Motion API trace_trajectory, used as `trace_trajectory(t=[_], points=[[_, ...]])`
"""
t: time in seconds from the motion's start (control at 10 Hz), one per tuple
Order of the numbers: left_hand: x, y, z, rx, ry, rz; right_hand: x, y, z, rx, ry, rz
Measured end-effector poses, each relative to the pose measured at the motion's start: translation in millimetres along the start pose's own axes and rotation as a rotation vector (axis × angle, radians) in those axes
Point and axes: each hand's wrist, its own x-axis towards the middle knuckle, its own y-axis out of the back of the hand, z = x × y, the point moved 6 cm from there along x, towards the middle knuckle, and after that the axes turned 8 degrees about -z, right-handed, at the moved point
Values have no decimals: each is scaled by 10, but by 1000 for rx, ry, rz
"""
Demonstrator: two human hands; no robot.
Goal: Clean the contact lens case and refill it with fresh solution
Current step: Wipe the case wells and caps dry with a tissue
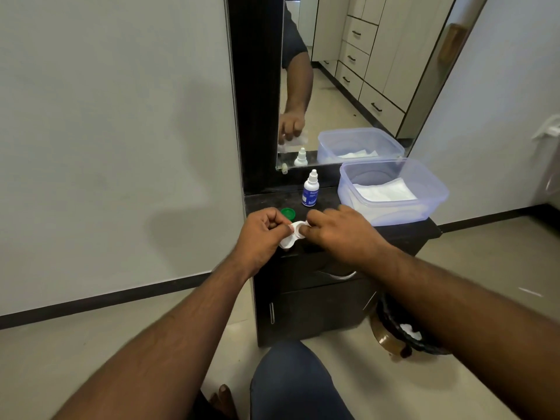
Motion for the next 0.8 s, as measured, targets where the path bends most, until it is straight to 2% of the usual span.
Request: trace_trajectory(t=[0.1, 0.2, 0.3, 0.4, 0.5, 0.6, 0.7, 0.8], points=[[-9, 22, 3, -16, 10, -20, 19, 21, -78, -81, 81, 75], [-10, 21, 2, -11, 22, -26, -22, -6, -65, -24, 15, 82], [10, -1, -4, -40, 49, -24, -35, -72, -89, 110, -234, -39], [6, 5, -2, -52, 43, -21, -80, -250, -66, 1371, -743, -80], [-4, 27, -30, -81, 51, 1, -177, -303, -114, 2297, -854, 99], [-2, 9, -37, -42, 36, 15, -343, -272, 30, 2262, -806, 344], [2, -15, -30, -18, 15, 3, -361, -180, 224, 1887, -724, 369], [0, -20, -10, -7, -2, -22, -198, -41, 304, 1536, -548, 267]])
